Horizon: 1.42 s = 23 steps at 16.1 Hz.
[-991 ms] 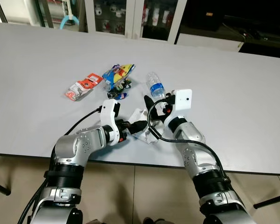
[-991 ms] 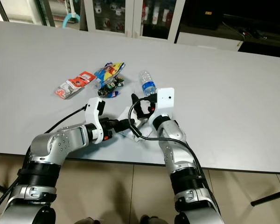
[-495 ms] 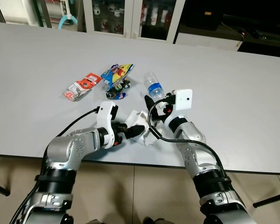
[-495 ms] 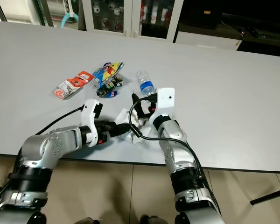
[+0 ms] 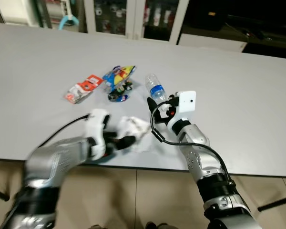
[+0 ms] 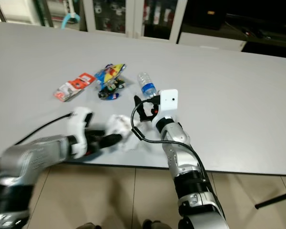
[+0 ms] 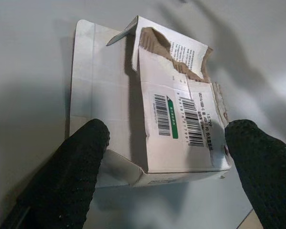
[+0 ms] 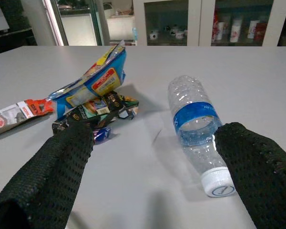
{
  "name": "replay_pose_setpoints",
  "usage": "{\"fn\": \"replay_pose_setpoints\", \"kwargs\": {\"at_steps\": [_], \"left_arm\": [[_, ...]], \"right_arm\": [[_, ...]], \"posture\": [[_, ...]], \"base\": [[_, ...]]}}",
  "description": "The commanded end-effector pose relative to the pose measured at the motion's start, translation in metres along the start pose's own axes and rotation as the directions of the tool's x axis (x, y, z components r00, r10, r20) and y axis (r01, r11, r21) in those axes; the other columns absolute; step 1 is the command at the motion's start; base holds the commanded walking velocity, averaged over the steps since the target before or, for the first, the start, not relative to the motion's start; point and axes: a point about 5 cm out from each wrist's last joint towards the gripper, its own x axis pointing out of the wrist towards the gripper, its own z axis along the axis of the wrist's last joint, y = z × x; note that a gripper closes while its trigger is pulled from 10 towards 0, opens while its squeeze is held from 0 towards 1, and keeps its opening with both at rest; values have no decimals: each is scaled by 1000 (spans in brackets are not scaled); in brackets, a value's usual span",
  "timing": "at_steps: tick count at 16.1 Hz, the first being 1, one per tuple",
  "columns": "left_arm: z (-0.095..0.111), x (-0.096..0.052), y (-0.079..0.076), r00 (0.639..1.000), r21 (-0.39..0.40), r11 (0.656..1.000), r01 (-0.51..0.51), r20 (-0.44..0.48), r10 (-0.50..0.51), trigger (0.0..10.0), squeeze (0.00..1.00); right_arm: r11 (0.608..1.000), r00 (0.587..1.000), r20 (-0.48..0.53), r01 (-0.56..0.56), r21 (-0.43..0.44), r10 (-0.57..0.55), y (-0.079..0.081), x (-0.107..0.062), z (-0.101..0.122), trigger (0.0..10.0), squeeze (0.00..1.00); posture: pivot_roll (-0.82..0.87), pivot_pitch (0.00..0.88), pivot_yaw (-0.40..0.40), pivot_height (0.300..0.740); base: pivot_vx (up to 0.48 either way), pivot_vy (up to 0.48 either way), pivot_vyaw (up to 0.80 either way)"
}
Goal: Picking trash to rubbish bin
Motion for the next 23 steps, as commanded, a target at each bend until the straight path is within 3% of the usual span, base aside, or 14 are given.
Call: {"fn": "replay_pose_setpoints", "kwargs": {"at_steps": [1,4,7,15,23], "left_arm": [[-6,-8,4,999,-15,999,-42,-35,42,10000,0],[-9,-25,7,995,-5,996,-92,-40,91,10000,0],[0,-36,7,993,6,993,-119,13,119,10000,0],[37,-40,-12,992,69,995,-73,109,65,10000,0],[30,-29,-5,994,25,997,-77,86,74,10000,0]], "right_arm": [[1000,1000,2,3,2,-3,-4,1,2,10000,0],[1000,1000,0,-1,2,1,-3,1,2,10000,0],[1000,1000,-3,-9,5,9,-1,1,1,10000,0],[1000,1000,0,-11,10,11,0,2,1,10000,0],[1000,1000,-5,-12,8,12,-1,1,0,10000,0]], "posture": [[-40,89,-124,740],[-28,94,-127,740],[-20,98,-132,740],[-22,95,-129,740],[-27,96,-130,740]], "base": [[0,0,0],[0,0,0],[0,0,0],[0,0,0],[0,0,0]]}}
